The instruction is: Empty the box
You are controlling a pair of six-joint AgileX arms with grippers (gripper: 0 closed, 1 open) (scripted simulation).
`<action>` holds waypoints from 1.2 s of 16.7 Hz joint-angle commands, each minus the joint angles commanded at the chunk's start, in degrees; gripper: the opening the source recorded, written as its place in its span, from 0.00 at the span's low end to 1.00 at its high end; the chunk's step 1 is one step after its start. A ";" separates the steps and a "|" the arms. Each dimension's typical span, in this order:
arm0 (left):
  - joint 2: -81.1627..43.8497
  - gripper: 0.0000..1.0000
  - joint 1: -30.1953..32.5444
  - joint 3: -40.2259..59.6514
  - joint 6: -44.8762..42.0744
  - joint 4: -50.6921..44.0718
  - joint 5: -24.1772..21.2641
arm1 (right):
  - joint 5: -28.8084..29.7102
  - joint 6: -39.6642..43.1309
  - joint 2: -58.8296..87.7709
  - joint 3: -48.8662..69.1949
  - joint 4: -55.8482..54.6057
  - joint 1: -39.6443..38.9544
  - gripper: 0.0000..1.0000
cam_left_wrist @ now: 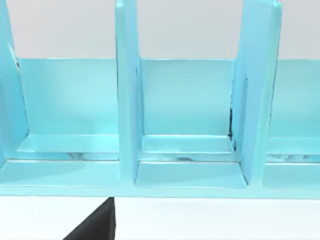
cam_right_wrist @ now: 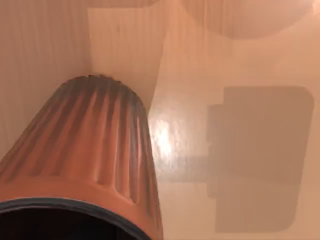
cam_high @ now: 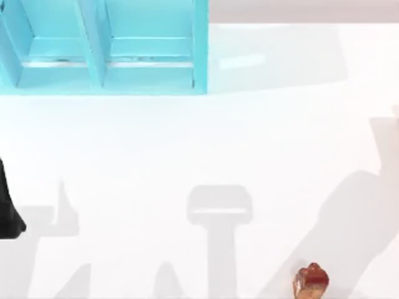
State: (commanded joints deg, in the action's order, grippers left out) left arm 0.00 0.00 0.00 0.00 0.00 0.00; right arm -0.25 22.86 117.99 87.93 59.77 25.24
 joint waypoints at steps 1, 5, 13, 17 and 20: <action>0.00 1.00 0.00 0.00 0.00 0.00 0.00 | 0.00 0.00 0.14 -0.59 -0.60 0.00 1.00; 0.00 1.00 0.00 0.00 0.00 0.00 0.00 | 0.00 0.00 0.15 -0.67 -0.67 0.00 1.00; 0.00 1.00 0.00 0.00 0.00 0.00 0.00 | 0.00 0.00 0.15 -0.67 -0.67 0.00 0.40; 0.00 1.00 0.00 0.00 0.00 0.00 0.00 | 0.00 0.00 0.15 -0.67 -0.67 0.00 0.10; 0.00 1.00 0.00 0.00 0.00 0.00 0.00 | 0.00 0.00 0.15 -0.67 -0.67 0.00 0.00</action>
State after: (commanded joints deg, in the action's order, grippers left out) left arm 0.00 0.00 0.00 0.00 0.00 0.00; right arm -0.25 22.86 118.15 87.26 59.10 25.24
